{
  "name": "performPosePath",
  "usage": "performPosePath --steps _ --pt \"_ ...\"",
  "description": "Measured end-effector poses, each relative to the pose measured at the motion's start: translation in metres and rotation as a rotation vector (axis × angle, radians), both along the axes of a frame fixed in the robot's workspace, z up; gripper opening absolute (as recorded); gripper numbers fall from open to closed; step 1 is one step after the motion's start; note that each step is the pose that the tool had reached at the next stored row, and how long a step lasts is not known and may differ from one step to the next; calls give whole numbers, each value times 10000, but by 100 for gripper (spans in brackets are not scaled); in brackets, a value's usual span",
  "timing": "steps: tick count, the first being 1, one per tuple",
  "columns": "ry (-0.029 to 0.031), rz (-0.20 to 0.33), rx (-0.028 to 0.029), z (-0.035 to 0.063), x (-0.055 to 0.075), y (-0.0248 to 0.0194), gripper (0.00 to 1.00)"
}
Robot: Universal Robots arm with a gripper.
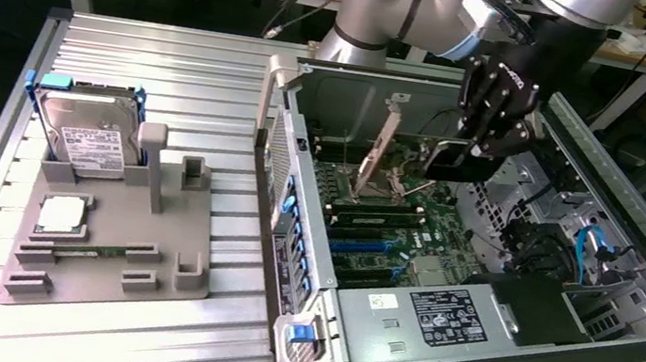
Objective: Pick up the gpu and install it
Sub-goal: 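Insert the gpu into the slot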
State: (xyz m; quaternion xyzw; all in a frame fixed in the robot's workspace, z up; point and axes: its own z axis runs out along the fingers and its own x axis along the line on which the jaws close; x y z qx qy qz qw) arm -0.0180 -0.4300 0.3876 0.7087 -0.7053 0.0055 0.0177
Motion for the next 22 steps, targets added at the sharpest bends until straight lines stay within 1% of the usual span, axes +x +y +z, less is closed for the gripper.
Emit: performPosePath --steps 1,2,3,4,5,6,7,8,9,10,13,22 --pt "-7 -35 -3 -63 -1 5 27" --pt "-10 -71 -8 -98 -1 5 27" --pt "-40 -97 -15 -225 -19 5 27" --pt "-87 -110 -14 -325 -54 5 27" --pt "-162 -117 -15 -438 -94 5 27" --pt "-188 -119 -14 -515 -132 5 27" --pt "-306 -122 -14 -626 -150 5 27" --pt "-329 -146 -15 -750 -154 5 27" --pt "-328 -348 98 -809 -155 5 27" --pt "-334 -366 -226 -894 -158 4 27" --pt "-334 -277 -225 -894 -159 13 27" --pt "-335 -277 -225 -893 -159 27 27"
